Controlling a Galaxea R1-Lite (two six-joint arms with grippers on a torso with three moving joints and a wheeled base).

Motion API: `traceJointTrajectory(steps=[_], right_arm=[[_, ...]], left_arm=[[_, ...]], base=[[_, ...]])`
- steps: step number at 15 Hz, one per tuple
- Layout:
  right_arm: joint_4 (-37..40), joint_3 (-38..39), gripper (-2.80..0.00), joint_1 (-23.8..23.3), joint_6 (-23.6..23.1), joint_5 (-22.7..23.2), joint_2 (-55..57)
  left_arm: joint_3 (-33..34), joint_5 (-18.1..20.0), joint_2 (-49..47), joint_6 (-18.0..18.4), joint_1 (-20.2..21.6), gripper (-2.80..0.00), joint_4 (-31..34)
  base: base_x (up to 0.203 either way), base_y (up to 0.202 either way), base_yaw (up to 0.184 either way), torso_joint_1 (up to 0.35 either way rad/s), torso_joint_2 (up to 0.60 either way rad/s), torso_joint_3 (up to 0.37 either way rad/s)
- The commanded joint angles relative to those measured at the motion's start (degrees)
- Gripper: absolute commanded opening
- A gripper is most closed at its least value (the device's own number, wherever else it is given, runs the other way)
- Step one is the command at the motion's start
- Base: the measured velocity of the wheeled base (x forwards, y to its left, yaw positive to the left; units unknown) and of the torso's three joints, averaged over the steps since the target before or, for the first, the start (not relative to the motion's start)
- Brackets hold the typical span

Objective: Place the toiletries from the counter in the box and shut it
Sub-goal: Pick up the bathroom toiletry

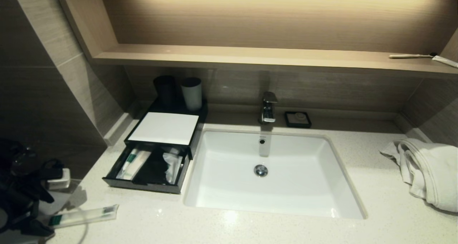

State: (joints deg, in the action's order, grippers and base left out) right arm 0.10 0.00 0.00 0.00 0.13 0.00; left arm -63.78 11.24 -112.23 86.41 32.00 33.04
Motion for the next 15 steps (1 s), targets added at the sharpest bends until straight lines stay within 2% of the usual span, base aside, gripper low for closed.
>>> traceJointTrajectory(steps=[1, 15], right_arm=[[-0.01, 0.0, -2.8, 0.0, 0.0, 0.04, 0.0], [-0.01, 0.0, -2.8, 0.0, 0.0, 0.04, 0.0]], left_arm=[[0.06, -0.08, -0.07, 0.43, -0.01, 0.0, 0.19], [0.24, -1.84, -0.52, 0.44, -0.54, 0.0, -0.77]], base=[[0.0, 0.0, 0.0, 0.0, 0.0, 0.0], [0.0, 0.0, 0.0, 0.0, 0.0, 0.0]])
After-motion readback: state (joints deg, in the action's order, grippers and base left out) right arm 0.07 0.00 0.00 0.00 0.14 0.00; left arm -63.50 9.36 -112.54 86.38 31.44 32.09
